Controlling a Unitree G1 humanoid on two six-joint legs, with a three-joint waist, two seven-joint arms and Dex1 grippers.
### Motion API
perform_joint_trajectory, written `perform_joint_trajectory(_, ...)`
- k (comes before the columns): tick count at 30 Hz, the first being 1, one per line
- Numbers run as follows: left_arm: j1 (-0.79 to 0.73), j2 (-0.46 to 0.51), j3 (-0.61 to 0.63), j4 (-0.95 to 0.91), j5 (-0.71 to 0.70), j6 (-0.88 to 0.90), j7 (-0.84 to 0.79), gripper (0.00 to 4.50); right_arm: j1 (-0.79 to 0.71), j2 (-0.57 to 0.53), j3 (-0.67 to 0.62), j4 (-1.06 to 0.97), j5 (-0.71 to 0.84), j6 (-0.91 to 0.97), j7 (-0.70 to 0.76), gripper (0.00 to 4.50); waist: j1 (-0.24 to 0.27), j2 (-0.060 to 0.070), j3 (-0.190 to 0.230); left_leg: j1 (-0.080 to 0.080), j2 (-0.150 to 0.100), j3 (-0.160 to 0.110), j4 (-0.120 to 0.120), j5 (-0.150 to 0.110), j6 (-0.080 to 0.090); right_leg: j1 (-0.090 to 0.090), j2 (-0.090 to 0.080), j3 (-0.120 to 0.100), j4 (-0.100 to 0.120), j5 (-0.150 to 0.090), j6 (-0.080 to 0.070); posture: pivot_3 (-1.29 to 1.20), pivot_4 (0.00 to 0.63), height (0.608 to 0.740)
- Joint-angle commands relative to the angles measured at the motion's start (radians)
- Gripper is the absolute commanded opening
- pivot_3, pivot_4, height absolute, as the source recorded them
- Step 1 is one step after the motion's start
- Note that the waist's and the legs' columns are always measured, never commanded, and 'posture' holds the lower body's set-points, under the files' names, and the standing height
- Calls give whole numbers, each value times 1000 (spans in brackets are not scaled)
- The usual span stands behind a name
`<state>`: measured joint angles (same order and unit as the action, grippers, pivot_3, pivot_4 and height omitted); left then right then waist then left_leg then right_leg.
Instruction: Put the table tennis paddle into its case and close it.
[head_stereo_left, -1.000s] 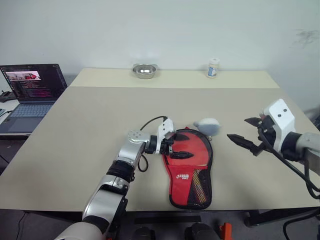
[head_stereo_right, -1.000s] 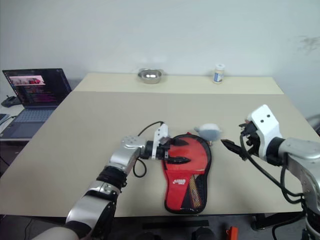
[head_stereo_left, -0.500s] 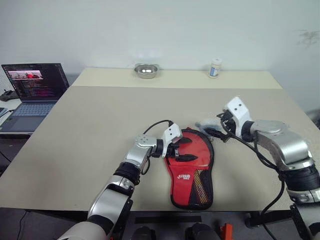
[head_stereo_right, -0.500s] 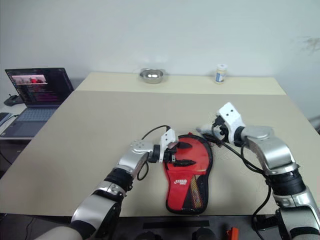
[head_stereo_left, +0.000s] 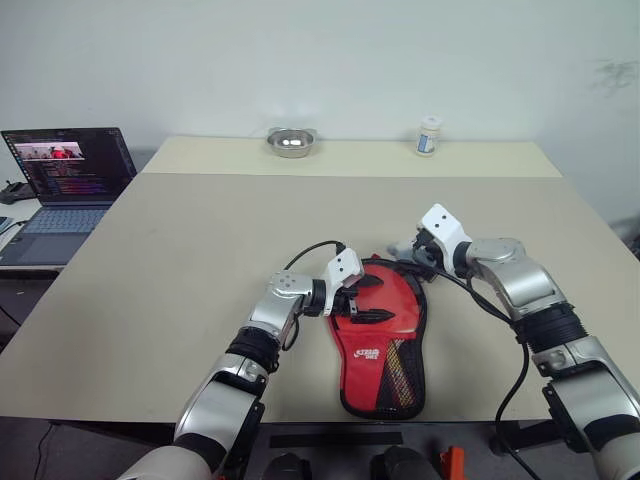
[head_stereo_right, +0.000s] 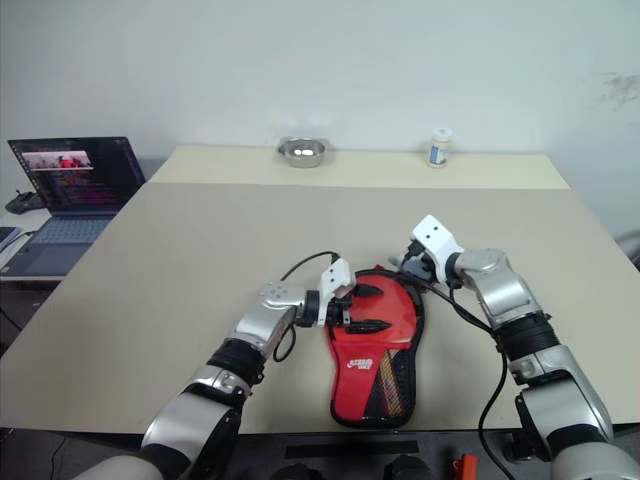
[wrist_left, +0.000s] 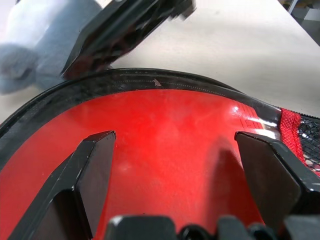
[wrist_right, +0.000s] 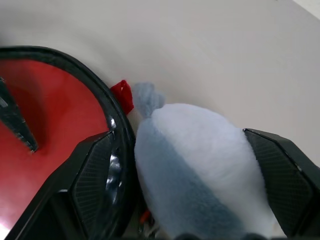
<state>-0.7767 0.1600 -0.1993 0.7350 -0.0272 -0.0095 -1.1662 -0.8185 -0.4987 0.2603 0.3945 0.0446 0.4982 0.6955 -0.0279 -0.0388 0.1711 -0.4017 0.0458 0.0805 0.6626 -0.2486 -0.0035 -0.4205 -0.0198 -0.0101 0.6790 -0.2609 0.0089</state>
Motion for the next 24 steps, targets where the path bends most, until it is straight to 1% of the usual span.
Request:
perform_joint_trajectory(1, 21, -10, -32, 10, 13, -1, 1, 4158, -44, 4, 0, 47, -62, -58, -31, 4314, 0, 0, 0, 0, 0, 0, 0, 0, 0, 0, 0, 0, 0, 0, 0, 0, 150, 740)
perform_joint_trajectory(3, 22, -13, -36, 21, 18, -11, 7, 4164, -46, 6, 2, 61, -83, -72, -37, 3859, 0, 0, 0, 0, 0, 0, 0, 0, 0, 0, -1, 0, 0, 0, -1, 0, 150, 740)
perform_joint_trajectory(4, 21, -16, -36, 29, 18, -11, 10, 4164, -46, 9, -1, 65, -92, -74, -42, 3554, 1, 0, 0, 0, 0, 0, 0, 0, 0, 0, -1, 0, 0, 1, -1, 0, 150, 740)
perform_joint_trajectory(6, 20, -22, -38, 47, 21, -22, 16, 4164, -46, 10, -5, 72, -109, -76, -53, 2806, 1, 1, 0, 0, 0, 0, 0, 0, 0, 0, -1, 0, 0, 3, -5, 0, 150, 740)
perform_joint_trajectory(7, 20, -24, -40, 57, 24, -29, 18, 4164, -46, 10, -7, 75, -117, -74, -58, 2395, 1, 1, 0, 0, 0, 0, 0, 0, 0, 0, -1, 0, 0, 3, -5, 0, 150, 740)
perform_joint_trajectory(10, 19, -30, -42, 91, 26, -48, 19, 4164, -40, 6, -10, 78, -138, -70, -68, 1365, 2, 1, -1, 1, -1, 0, 0, 0, 0, 1, -1, 0, 0, 3, -4, 0, 150, 740)
perform_joint_trajectory(12, 17, -36, -42, 116, 28, -64, 22, 4164, -32, 2, -15, 76, -147, -66, -77, 843, 3, 2, -2, 1, -1, 0, 1, 0, 0, 1, -1, 0, 0, 3, -4, 0, 150, 740)
perform_joint_trajectory(14, 11, -47, -40, 163, 32, -81, 31, 4164, -22, -5, -29, 71, -162, -53, -104, 456, 5, 3, -3, 1, -1, 0, 1, 0, 0, 2, -1, 0, 0, 3, -4, 0, 150, 740)
perform_joint_trajectory(16, 6, -59, -42, 218, 40, -94, 41, 4164, -10, -22, -52, 59, -176, -33, -144, 321, 10, 5, -4, 1, -2, 0, 1, 0, 0, 2, -2, 0, 0, 3, -4, 0, 150, 740)
perform_joint_trajectory(18, 1, -72, -42, 252, 43, -96, 43, 4164, 8, -47, -70, 42, -179, -14, -157, 314, 21, 7, -6, 2, -2, 0, 1, 0, 0, 3, -2, 0, 0, 2, -2, 0, 150, 740)
perform_joint_trajectory(19, -1, -79, -43, 266, 44, -97, 43, 4164, 24, -67, -77, 28, -182, -4, -156, 314, 26, 7, -8, 2, -3, 0, 1, 0, 0, 4, -3, 0, 0, 0, 1, 0, 150, 740)
perform_joint_trajectory(22, -7, -98, -45, 298, 46, -99, 46, 4164, 81, -139, -108, -31, -183, 33, -145, 313, 35, 11, -11, 4, -4, -1, 1, 0, 1, 6, -3, -1, -2, 0, 1, 0, 150, 740)
perform_joint_trajectory(24, -10, -109, -44, 315, 48, -99, 51, 4164, 136, -194, -140, -108, -171, 78, -128, 313, 40, 14, -13, 4, -4, -2, 1, 0, 1, 8, -3, -2, -4, 1, 2, 0, 150, 740)
